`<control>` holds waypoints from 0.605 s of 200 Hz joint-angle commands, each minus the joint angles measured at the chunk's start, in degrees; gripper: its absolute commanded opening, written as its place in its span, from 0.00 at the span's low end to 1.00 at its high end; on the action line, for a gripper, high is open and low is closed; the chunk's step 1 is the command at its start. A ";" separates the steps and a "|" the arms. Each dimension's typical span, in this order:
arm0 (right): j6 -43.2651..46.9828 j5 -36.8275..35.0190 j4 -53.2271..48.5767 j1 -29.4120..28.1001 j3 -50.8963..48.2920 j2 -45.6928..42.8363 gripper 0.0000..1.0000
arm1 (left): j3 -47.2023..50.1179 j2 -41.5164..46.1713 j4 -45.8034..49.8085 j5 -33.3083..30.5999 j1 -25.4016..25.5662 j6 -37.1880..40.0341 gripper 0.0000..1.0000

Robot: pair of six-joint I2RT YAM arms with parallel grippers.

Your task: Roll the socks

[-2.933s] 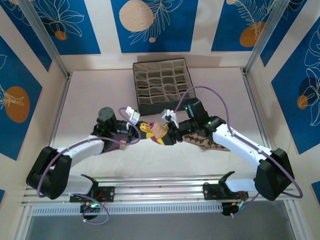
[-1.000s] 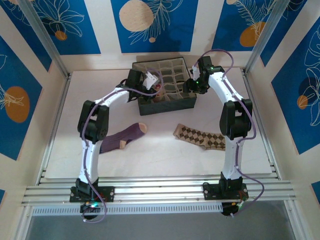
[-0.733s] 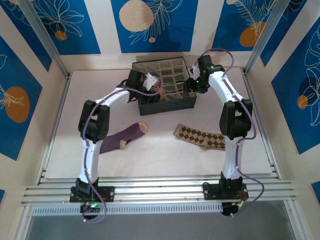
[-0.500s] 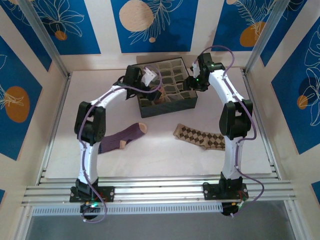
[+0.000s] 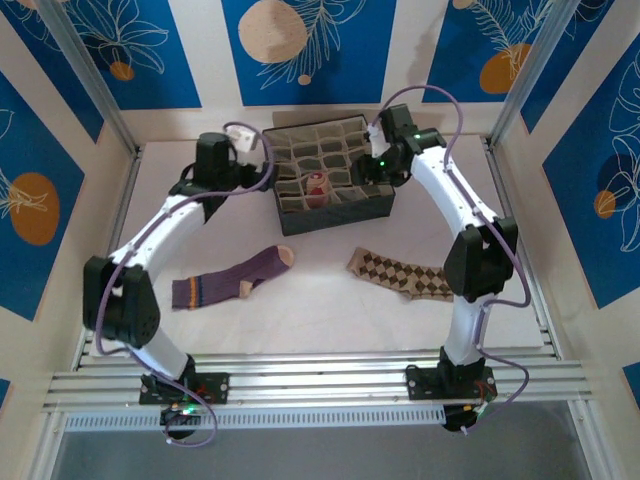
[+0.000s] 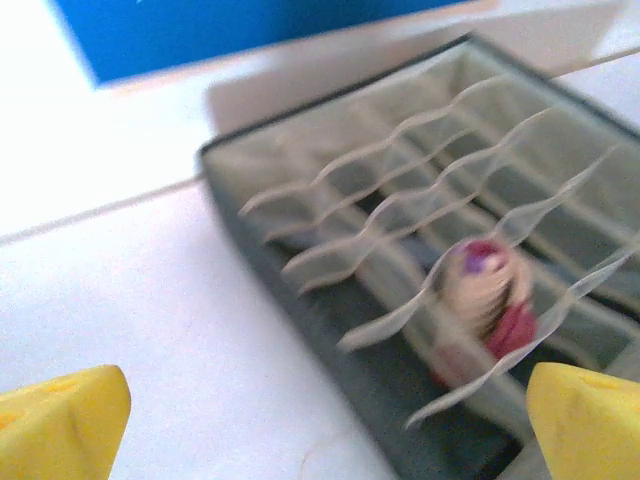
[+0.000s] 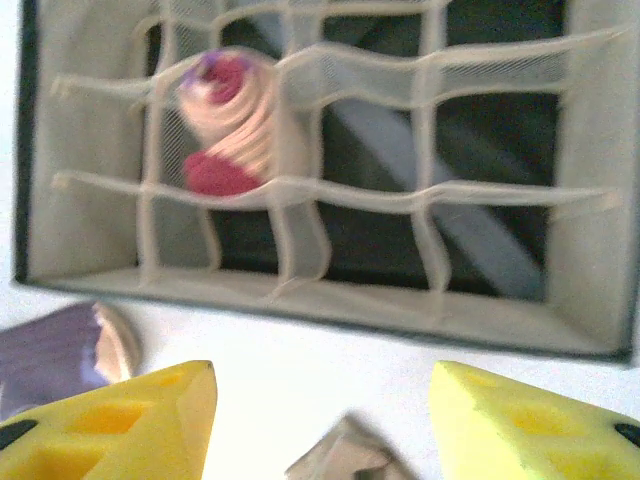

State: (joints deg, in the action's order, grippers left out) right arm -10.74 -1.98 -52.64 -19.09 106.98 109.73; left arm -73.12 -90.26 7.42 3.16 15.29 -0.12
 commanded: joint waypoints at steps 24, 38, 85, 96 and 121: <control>-5.56 0.55 5.76 -10.97 -11.93 -3.63 0.58 | 15.28 10.51 17.01 -2.38 -4.55 -7.11 0.83; -6.71 0.92 7.95 -13.69 -15.48 -4.50 0.58 | 19.16 12.58 21.32 -4.98 -4.53 -8.45 0.65; -10.36 1.88 14.77 -18.81 -27.47 -7.58 0.57 | 28.22 12.32 23.91 -4.36 -4.62 -15.69 0.15; -10.87 1.98 15.64 -19.43 -29.99 -8.63 0.57 | 27.88 10.93 24.73 -4.40 -4.26 -16.70 0.07; -11.49 1.47 17.08 -20.30 -35.29 -11.95 0.57 | 28.51 8.44 23.35 -2.53 -2.59 -21.47 0.02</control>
State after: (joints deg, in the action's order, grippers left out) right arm -20.08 -1.13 -38.50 -38.65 75.00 102.17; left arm -45.23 -79.92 30.81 -0.95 11.14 -15.38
